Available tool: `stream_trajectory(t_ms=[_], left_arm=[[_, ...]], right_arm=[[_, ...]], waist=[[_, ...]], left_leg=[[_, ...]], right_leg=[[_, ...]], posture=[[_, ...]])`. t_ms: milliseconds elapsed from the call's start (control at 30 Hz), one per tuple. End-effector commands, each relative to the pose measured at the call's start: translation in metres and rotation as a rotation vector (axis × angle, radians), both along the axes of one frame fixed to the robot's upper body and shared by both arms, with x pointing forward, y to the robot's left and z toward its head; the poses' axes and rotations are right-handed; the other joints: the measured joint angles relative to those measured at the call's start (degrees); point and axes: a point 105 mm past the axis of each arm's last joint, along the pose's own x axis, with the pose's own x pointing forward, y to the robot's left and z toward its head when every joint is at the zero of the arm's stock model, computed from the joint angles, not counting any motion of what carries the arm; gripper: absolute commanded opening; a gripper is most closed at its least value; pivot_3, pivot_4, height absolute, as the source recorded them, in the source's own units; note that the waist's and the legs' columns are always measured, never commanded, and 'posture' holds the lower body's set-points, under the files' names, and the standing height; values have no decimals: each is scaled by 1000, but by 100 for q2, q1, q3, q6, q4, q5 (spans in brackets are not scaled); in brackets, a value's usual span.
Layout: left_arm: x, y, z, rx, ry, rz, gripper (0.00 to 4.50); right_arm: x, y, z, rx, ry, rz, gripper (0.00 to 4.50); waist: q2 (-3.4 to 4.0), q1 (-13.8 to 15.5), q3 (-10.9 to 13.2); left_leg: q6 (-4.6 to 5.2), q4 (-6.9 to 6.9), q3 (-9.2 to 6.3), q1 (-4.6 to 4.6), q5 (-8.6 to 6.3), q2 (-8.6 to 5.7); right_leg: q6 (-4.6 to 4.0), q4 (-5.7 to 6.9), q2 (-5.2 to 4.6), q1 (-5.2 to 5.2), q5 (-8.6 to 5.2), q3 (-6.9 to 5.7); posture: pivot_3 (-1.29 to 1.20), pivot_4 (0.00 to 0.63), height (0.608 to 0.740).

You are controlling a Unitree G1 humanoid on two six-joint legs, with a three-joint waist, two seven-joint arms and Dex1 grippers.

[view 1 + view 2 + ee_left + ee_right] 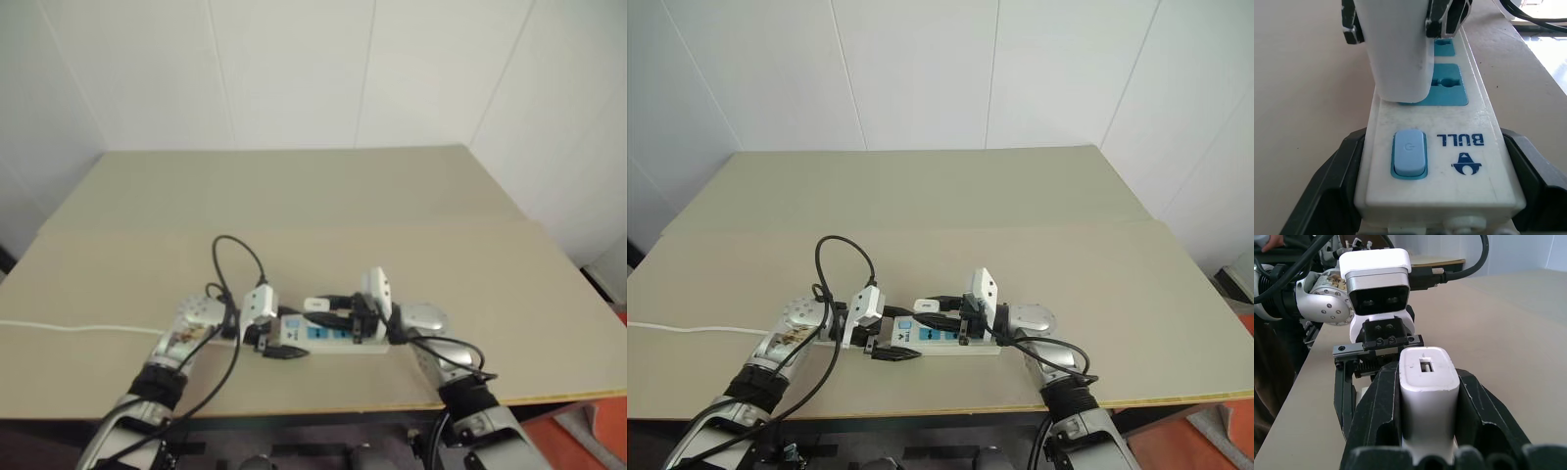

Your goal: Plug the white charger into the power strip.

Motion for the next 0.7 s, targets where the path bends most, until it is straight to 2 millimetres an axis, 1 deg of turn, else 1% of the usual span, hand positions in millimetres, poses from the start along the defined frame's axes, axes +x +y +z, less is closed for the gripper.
stream_trajectory(t_ms=[33, 167, 267, 367, 433, 600, 700], left_arm=[[-9, 23, -17, 87, 68, 22, 3309], [-11, 26, -18, 95, 70, 28, 3309], [-11, 26, -18, 93, 71, 31, 3309], [-12, 25, -18, 93, 70, 27, 3309], [-11, 23, -17, 90, 67, 25, 3309], [-10, 20, -16, 86, 63, 21, 3309], [-9, 17, -16, 82, 60, 19, 3309]], right_arm=[[9, -43, -25, -112, 54, -130, 1173], [5, -50, -33, -155, 61, -117, 1173], [5, -51, -34, -162, 63, -112, 1173], [10, -43, -30, -167, 45, -96, 1173], [11, -35, -27, -165, 34, -73, 1173], [7, -17, -24, -181, 18, -5, 1173], [1, -10, -23, -179, 21, 31, 1173]], waist=[[0, 4, 0], [-1, 6, -1], [-1, 15, -1], [-1, 9, -1], [-1, 2, -2], [-2, -18, -2], [-2, -23, -2]], left_leg=[[0, 0, 0, 0, 0, 0], [0, 0, 0, 3, 0, 0], [0, 0, 0, 12, 0, 0], [2, -6, 0, 42, -2, 1], [4, -22, -1, 80, -3, 4], [4, -27, -2, 84, -2, 7], [3, -29, -2, 86, -2, 7]], right_leg=[[0, 0, 0, 0, 0, 0], [0, -1, 0, 3, 0, 0], [0, -4, -1, 15, -1, 0], [0, -22, 0, 50, -2, -2], [0, -45, 1, 92, -2, -5], [-1, -43, 5, 92, -2, -5], [-1, -43, 5, 92, -1, -4]], posture=[[0, 150, 740], [0, 150, 740], [0, 150, 740], [0, 150, 740], [0, 150, 740], [0, 150, 740], [0, 150, 740]])
